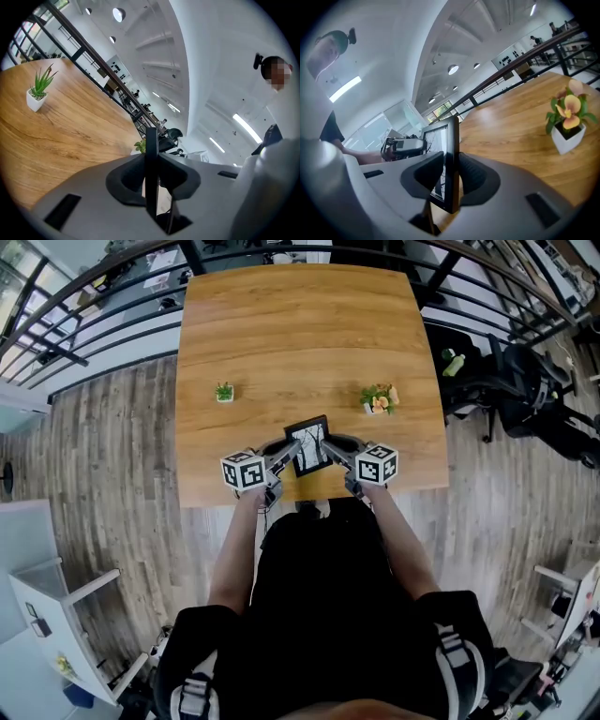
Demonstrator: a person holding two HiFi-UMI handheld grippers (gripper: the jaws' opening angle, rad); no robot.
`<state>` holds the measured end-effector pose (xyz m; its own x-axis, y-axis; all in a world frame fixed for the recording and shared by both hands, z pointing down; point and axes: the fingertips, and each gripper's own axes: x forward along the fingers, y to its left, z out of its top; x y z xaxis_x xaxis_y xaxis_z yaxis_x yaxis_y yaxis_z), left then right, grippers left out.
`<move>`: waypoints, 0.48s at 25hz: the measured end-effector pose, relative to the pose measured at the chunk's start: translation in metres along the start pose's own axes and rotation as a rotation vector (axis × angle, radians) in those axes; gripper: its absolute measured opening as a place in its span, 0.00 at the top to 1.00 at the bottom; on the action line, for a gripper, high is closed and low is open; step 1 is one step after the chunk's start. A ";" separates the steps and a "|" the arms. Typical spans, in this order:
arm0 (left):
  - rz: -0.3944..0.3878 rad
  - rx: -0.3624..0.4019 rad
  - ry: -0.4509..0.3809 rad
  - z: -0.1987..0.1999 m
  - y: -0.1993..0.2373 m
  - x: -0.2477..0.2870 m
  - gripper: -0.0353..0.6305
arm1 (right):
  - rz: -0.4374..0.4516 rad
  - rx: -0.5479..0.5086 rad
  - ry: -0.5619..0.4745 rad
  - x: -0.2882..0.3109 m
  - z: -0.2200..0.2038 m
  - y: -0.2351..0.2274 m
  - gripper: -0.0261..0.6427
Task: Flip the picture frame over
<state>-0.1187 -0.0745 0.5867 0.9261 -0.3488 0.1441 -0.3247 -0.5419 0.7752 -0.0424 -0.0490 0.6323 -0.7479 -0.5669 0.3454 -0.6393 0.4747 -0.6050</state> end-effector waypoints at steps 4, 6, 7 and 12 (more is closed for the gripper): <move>0.086 0.069 0.023 0.003 0.012 0.010 0.82 | -0.064 -0.031 -0.012 0.005 0.002 -0.012 0.80; 0.127 0.097 0.039 0.005 0.020 0.014 0.82 | -0.089 -0.058 -0.013 0.009 0.003 -0.016 0.79; 0.147 0.113 0.048 0.006 0.024 0.015 0.82 | -0.102 -0.073 -0.012 0.012 0.004 -0.019 0.80; 0.214 0.155 0.068 0.007 0.039 0.025 0.80 | -0.154 -0.094 -0.009 0.022 0.003 -0.033 0.79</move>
<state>-0.1098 -0.1097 0.6163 0.8422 -0.4190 0.3392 -0.5352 -0.5739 0.6199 -0.0375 -0.0789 0.6575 -0.6383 -0.6434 0.4226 -0.7605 0.4422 -0.4754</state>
